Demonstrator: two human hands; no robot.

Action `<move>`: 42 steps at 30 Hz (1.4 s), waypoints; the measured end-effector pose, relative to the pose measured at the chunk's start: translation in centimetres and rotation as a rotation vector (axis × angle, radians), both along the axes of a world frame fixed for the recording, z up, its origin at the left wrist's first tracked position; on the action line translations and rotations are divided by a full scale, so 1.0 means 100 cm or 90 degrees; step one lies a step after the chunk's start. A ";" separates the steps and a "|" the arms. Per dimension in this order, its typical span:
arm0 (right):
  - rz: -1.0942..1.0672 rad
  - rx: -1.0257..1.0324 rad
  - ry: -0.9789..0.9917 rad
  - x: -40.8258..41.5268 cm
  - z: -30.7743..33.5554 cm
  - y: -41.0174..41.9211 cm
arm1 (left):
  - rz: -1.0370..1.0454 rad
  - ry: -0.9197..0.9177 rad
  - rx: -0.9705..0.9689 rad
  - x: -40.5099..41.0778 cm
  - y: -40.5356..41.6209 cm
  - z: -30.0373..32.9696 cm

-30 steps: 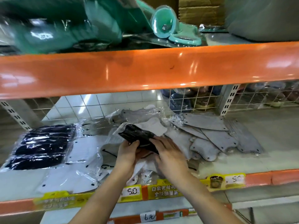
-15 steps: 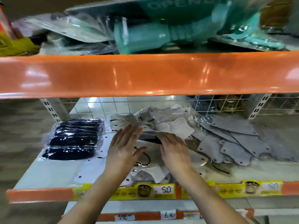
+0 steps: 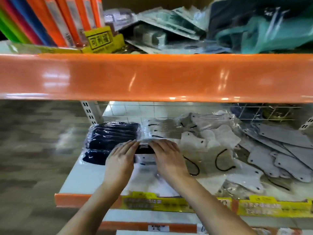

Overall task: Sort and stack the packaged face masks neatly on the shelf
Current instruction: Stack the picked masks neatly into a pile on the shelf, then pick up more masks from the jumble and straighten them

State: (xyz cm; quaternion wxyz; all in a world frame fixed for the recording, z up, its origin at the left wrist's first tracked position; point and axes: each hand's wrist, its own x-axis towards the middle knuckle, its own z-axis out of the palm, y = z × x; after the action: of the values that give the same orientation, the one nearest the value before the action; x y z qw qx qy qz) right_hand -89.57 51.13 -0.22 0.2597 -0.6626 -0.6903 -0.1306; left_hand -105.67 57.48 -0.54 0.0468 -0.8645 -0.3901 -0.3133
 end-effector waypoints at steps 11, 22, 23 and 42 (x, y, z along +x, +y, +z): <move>0.071 -0.147 0.048 -0.087 -0.034 0.042 | 0.050 0.073 -0.090 -0.091 0.038 -0.042; 0.070 -0.290 0.020 -0.109 -0.042 0.054 | 0.114 0.245 -0.274 -0.104 0.047 -0.054; 0.054 -0.289 0.017 -0.112 -0.043 0.055 | 0.111 0.250 -0.272 -0.103 0.048 -0.053; -0.017 -0.088 0.072 -0.103 -0.039 0.046 | 0.054 0.139 -0.239 -0.076 0.036 -0.047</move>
State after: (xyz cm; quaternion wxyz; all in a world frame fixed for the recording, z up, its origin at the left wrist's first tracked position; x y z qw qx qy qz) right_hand -99.90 55.69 -4.09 0.2497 -0.6942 -0.6733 -0.0484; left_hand -113.28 61.04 -5.23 -0.0599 -0.8698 -0.4701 -0.1374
